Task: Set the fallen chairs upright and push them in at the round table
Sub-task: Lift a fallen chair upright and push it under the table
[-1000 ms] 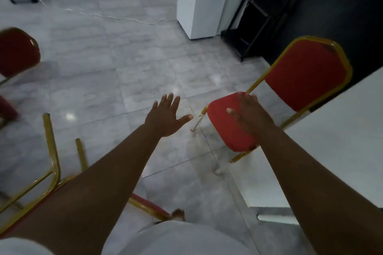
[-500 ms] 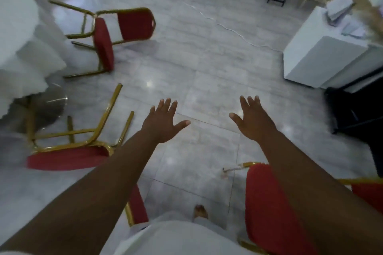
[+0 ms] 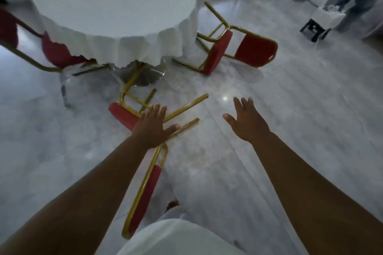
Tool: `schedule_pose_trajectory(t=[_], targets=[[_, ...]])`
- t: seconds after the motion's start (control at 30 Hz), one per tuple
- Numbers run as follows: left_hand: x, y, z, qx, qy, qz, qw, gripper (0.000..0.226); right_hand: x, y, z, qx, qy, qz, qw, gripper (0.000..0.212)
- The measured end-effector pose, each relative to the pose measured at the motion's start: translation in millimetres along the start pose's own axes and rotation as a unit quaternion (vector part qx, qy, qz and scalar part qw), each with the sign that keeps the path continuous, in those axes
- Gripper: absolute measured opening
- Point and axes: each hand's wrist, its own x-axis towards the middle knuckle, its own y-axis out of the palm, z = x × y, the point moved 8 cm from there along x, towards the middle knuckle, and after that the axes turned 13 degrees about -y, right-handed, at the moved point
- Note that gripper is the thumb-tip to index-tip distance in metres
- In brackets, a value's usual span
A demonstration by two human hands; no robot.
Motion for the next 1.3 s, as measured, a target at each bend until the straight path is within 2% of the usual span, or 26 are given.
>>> schedule_pose_trajectory(t=[0.2, 0.3, 0.37, 0.43, 0.57, 0.7, 0.9, 1.13, 1.3], targets=[[-15, -8, 82, -0.067, -0.129, -0.034, 0.989, 0.093, 93, 22, 92, 0.001, -0.156, 0.056, 0.986, 0.074], [-45, 6, 130, -0.085, -0.230, -0.025, 0.969, 0.098, 118, 50, 140, -0.014, -0.226, 0.099, 0.969, 0.072], [-73, 18, 156, -0.098, -0.306, -0.024, 0.947, 0.097, 134, 70, 173, -0.010, -0.271, 0.129, 0.954, 0.073], [-133, 49, 192, -0.152, -0.435, 0.000, 0.887, 0.097, 135, 123, 237, -0.021, -0.365, 0.206, 0.908, 0.075], [-159, 68, 200, -0.156, -0.457, -0.019, 0.875, 0.096, 142, 134, 266, -0.036, -0.395, 0.177, 0.901, 0.076], [-224, 145, 228, -0.184, -0.534, -0.011, 0.825, 0.095, 108, 213, 326, -0.055, -0.472, 0.249, 0.844, 0.077], [-253, 274, 273, -0.224, -0.567, 0.029, 0.792, 0.094, 60, 357, 350, -0.083, -0.508, 0.314, 0.798, 0.075], [-237, 414, 301, -0.245, -0.530, 0.072, 0.808, 0.092, 16, 517, 316, -0.122, -0.509, 0.372, 0.766, 0.073], [-217, 476, 303, -0.255, -0.500, 0.078, 0.824, 0.086, 3, 571, 291, -0.130, -0.530, 0.368, 0.753, 0.065]])
